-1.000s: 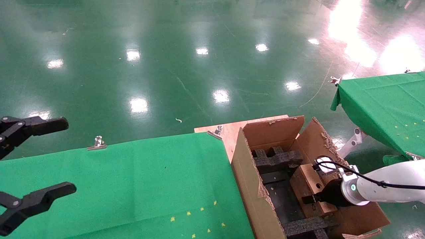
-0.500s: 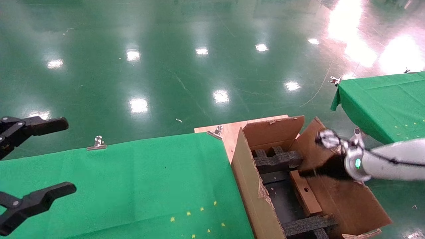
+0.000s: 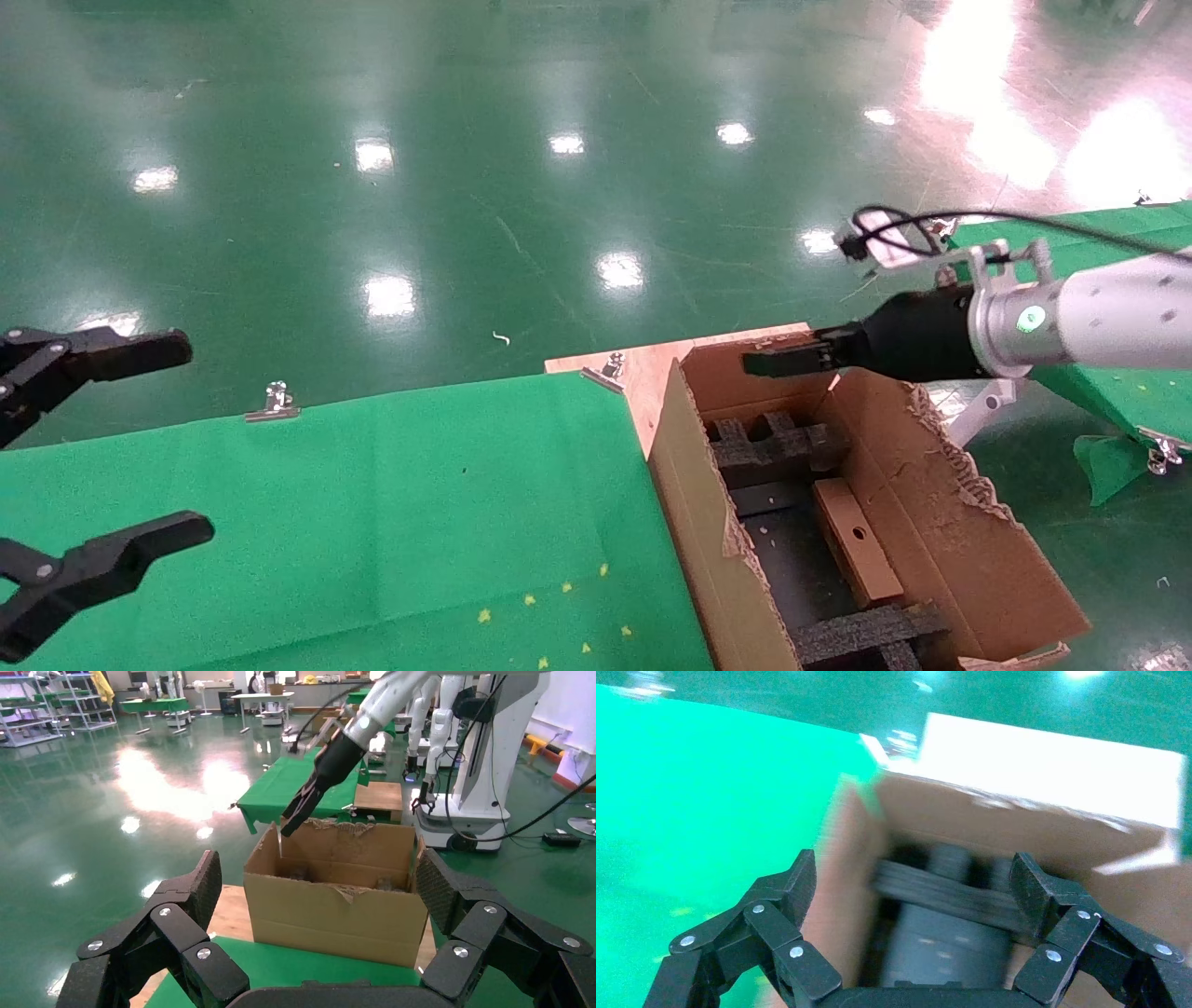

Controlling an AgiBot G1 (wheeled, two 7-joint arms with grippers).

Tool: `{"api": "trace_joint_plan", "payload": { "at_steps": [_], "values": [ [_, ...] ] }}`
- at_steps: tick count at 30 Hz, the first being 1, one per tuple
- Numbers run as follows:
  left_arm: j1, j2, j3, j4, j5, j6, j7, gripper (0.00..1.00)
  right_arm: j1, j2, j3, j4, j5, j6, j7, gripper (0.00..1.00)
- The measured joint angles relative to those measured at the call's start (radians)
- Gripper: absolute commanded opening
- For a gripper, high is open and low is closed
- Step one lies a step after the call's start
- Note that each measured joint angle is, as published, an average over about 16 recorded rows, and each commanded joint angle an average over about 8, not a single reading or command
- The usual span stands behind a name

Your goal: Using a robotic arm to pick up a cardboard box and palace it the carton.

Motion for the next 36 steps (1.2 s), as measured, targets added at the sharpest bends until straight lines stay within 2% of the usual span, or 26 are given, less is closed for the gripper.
{"api": "trace_joint_plan", "payload": {
  "at_steps": [8, 16, 24, 36],
  "values": [
    [0.0, 0.0, 0.0, 0.0, 0.0, 0.0, 0.0, 1.0, 0.054, 0.03, 0.072, 0.022, 0.181, -0.164, -0.116, 1.0],
    [0.0, 0.0, 0.0, 0.0, 0.0, 0.0, 0.0, 1.0, 0.055, 0.035, 0.103, 0.021, 0.232, -0.214, -0.152, 1.0],
    [0.0, 0.0, 0.0, 0.0, 0.0, 0.0, 0.0, 1.0, -0.007, 0.02, 0.178, 0.031, 0.243, -0.233, -0.207, 1.0],
    [0.0, 0.0, 0.0, 0.0, 0.0, 0.0, 0.0, 1.0, -0.166, -0.015, 0.395, 0.064, 0.299, -0.315, -0.374, 1.0]
  ]
}}
